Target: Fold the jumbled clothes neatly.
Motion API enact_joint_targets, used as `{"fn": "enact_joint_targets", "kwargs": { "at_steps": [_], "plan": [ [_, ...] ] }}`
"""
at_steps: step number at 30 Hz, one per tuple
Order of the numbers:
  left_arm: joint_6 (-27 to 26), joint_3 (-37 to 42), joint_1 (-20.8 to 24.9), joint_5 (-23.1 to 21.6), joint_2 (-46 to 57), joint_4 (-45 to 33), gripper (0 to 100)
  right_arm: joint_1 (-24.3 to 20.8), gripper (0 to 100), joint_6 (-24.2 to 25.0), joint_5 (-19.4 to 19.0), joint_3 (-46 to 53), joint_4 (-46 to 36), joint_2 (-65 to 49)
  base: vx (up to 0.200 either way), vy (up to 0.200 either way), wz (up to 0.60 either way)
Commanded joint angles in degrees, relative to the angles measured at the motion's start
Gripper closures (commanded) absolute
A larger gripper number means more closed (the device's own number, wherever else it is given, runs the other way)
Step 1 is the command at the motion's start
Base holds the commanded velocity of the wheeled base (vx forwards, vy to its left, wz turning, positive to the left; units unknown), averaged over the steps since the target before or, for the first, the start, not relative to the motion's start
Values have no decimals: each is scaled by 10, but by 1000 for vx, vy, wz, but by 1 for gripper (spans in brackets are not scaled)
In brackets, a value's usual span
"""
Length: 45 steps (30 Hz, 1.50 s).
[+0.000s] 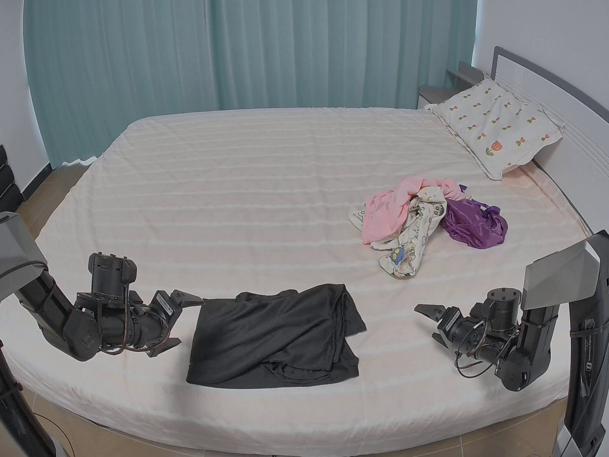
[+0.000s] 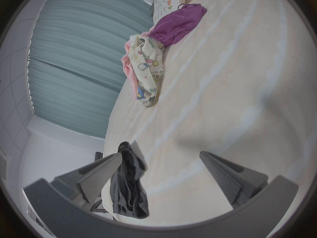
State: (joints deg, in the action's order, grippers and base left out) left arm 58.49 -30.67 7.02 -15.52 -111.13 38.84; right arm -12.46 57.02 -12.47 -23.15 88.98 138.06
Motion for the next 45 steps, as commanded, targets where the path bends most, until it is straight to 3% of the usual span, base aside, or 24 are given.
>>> {"fn": "enact_joint_targets", "kwargs": {
  "at_steps": [1,8,12,17,23,29,36,45],
  "plan": [
    [0,0,-2,0,-7,0,0,-4,0,-1,1,-1,6,-4,0,200,0],
    [0,1,-3,0,-8,0,0,-36,0,-13,35,-4,6,-26,0,200,0],
    [-1,5,-3,0,-7,0,0,-49,0,-51,40,-42,-6,-22,0,0,0],
    [-1,7,-3,-16,-15,0,0,-51,0,-118,42,-150,-130,-37,0,0,0],
    [-2,9,-3,-16,-16,0,0,-62,0,-124,42,-240,-235,-26,0,0,0],
    [-2,9,-3,-16,-22,0,0,-72,0,-162,38,-175,-231,-27,0,0,0],
    [-3,9,-2,-16,-25,1,0,-81,0,-227,-4,-43,-119,-30,0,0,0],
    [-5,12,3,-17,-34,0,0,-121,0,-239,-9,-13,-96,-24,0,0,0]
  ]
}}
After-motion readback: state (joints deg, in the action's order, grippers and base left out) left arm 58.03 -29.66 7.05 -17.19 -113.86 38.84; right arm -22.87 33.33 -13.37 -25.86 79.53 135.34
